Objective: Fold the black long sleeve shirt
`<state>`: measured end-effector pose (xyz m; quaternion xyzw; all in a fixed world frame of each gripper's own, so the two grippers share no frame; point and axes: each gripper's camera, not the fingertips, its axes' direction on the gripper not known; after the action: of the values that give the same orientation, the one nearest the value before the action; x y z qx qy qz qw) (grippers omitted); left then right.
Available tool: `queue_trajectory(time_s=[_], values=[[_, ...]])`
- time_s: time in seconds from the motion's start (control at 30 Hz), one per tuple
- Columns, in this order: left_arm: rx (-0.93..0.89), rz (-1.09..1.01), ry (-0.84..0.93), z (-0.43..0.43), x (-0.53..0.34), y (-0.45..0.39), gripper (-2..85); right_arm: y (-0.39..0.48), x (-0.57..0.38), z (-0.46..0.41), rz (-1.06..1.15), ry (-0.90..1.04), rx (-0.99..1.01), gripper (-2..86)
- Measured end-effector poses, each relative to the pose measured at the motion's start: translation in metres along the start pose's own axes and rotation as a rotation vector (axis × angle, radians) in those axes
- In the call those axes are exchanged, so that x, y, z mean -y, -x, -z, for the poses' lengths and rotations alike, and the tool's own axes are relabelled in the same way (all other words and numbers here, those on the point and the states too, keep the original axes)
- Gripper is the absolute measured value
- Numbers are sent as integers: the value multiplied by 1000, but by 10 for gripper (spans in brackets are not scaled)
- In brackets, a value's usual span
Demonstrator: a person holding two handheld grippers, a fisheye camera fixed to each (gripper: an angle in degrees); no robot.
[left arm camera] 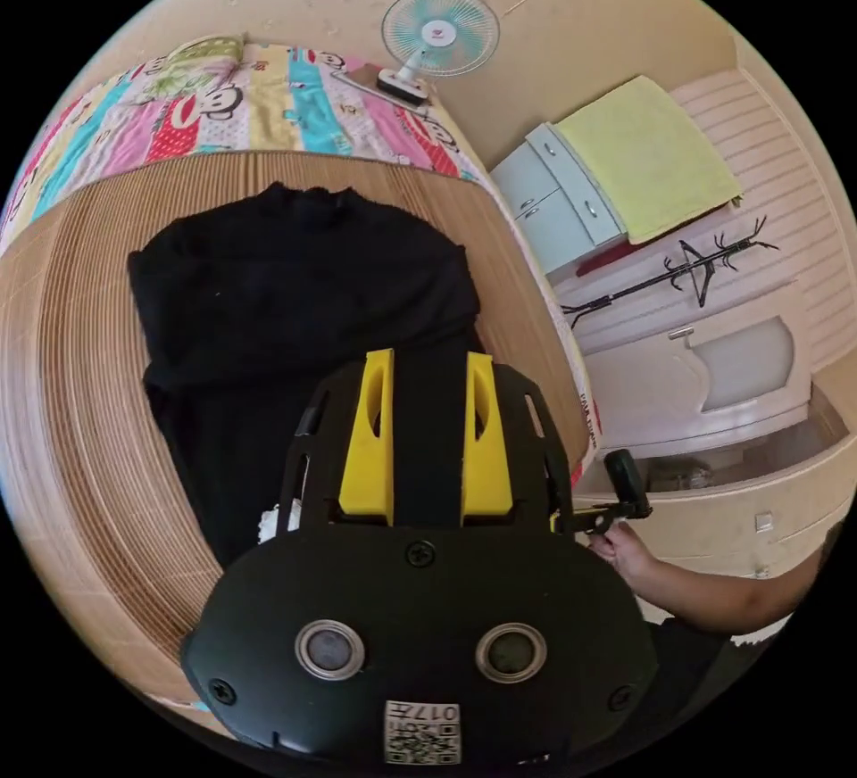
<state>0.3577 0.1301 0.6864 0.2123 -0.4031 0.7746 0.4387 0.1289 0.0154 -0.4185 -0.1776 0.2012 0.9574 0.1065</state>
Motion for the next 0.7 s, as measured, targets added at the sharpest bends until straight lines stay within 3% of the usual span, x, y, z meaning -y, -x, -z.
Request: queue_trajectory(time_s=[0.1, 0.27, 0.33, 0.53, 0.7], values=[[269, 124, 130, -12, -38, 27, 116, 16, 4, -3, 38, 14, -276, 6], [396, 295, 321, -55, -81, 68, 111, 30, 45, -52, 124, 92, -581, 4], [413, 312, 317, -68, -82, 74, 108, 22, 66, -67, 96, 115, -624, 3], [462, 264, 187, -79, -12, 76, 107, 28, 129, -58, 16, -10, -425, 3], [328, 292, 162, -64, 73, 112, 105, 48, 156, -20, 50, -168, -242, 6]])
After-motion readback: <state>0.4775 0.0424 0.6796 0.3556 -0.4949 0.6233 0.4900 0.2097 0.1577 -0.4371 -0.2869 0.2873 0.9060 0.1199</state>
